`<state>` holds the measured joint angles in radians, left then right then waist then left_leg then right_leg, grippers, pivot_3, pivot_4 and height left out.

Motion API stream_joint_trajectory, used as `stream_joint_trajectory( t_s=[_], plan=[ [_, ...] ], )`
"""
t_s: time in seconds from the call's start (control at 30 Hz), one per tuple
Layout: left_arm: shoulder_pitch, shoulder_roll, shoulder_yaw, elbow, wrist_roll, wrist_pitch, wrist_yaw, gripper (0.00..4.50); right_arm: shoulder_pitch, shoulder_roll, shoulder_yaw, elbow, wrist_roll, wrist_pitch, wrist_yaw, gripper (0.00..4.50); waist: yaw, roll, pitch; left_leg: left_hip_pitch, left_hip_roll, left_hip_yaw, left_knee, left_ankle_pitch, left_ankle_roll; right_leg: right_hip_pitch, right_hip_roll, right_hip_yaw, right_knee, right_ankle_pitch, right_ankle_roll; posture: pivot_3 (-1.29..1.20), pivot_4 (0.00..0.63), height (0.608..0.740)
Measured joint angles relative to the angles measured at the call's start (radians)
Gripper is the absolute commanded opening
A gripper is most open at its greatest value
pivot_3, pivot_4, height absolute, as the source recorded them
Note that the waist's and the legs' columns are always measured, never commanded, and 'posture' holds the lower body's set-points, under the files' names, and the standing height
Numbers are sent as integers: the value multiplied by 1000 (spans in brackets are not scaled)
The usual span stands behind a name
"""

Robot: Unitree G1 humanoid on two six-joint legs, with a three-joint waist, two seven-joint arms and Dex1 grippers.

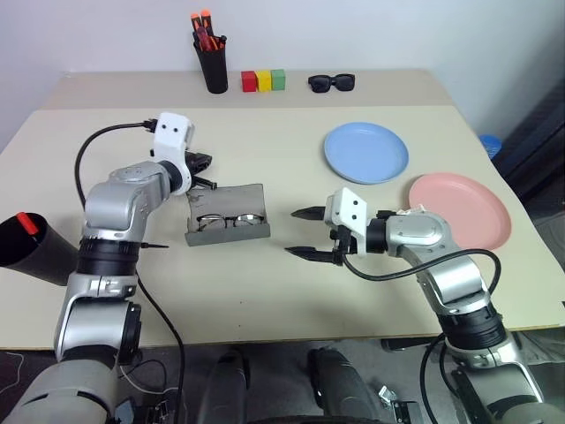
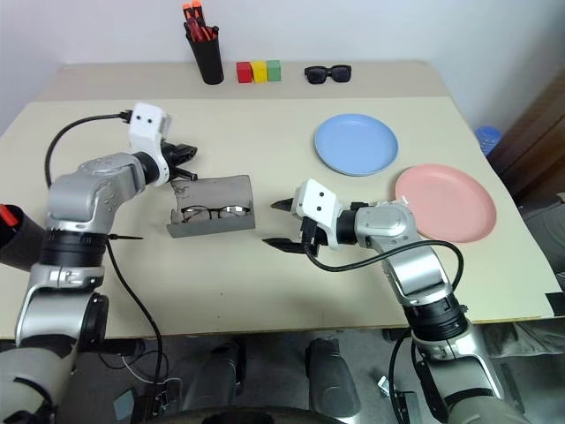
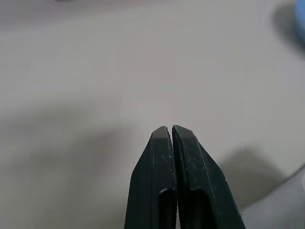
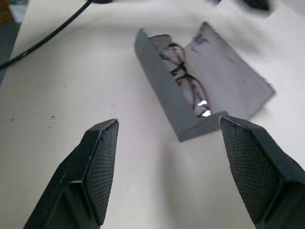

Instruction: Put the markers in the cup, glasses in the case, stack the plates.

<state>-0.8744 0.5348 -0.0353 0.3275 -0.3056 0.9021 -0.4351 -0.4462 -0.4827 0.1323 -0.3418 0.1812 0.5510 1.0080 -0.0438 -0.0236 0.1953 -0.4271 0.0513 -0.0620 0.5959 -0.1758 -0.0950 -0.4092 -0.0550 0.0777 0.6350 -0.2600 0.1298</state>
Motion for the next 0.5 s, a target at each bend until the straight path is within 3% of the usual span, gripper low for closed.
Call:
stream_joint_trajectory(
  t_s=[0.27,0.5],
  plan=[
    [-33,45,-89,65,44,27,-169,67,68,-80,-102,-48,62,55,-70,3422,-1,0,0,0,0,0,-1,0,0,0,0,0,-1,0,0,0,150,740],
    [54,123,-101,-96,43,23,-288,67,63,-91,-101,-8,87,34,-81,3422,-1,0,0,0,0,0,-1,0,0,0,0,0,-1,0,0,0,150,740]
  ],
)
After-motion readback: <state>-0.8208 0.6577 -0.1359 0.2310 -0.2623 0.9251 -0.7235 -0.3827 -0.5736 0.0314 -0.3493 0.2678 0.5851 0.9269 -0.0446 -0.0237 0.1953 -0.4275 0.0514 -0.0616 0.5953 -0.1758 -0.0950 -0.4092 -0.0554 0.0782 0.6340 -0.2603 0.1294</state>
